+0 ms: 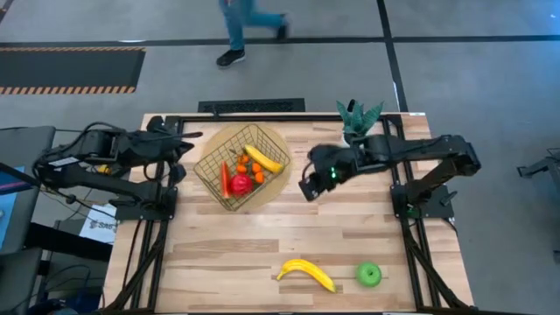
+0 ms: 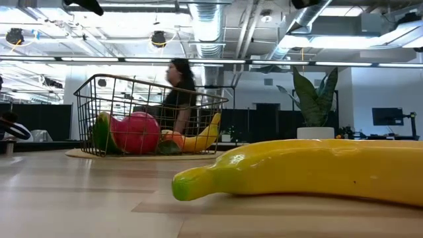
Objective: Build produce basket
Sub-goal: Put the yellow banana into the wire basket
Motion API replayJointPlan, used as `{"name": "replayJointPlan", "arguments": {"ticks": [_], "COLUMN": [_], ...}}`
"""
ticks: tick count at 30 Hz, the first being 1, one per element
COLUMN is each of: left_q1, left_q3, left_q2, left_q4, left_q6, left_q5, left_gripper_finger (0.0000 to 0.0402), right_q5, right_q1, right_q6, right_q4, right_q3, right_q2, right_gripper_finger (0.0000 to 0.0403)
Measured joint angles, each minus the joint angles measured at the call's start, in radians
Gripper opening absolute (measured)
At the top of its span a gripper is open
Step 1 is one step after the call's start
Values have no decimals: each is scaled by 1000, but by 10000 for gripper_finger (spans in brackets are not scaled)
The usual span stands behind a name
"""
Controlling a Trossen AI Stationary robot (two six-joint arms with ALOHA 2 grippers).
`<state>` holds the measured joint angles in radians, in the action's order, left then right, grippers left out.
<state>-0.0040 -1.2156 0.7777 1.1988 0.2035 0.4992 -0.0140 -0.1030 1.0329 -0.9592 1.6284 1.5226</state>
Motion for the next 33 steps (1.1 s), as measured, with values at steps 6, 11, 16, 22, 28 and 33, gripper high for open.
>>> {"name": "replayJointPlan", "arguments": {"ticks": [6,11,16,22,28,33], "left_q1": [-9,-9,-9,-9,-9,-9], "left_q3": [1,2,24,27,27,27], "left_q2": [-16,-18,-26,-26,-25,-25], "left_q4": [13,47,54,53,49,48], "left_q6": [-11,-24,-22,26,43,45], "left_q5": [14,28,74,7,6,34], "left_gripper_finger": [0,0,0,0,0,0], "right_q5": [41,39,39,232,289,293], "right_q1": [-168,-312,-382,-370,-332,-299], "right_q6": [246,364,303,214,130,102], "right_q4": [-19,-32,-28,31,119,131], "right_q3": [1,0,0,0,0,1], "right_q2": [72,171,290,442,481,458], "right_gripper_finger": [3,2,8,14,25,82]}}
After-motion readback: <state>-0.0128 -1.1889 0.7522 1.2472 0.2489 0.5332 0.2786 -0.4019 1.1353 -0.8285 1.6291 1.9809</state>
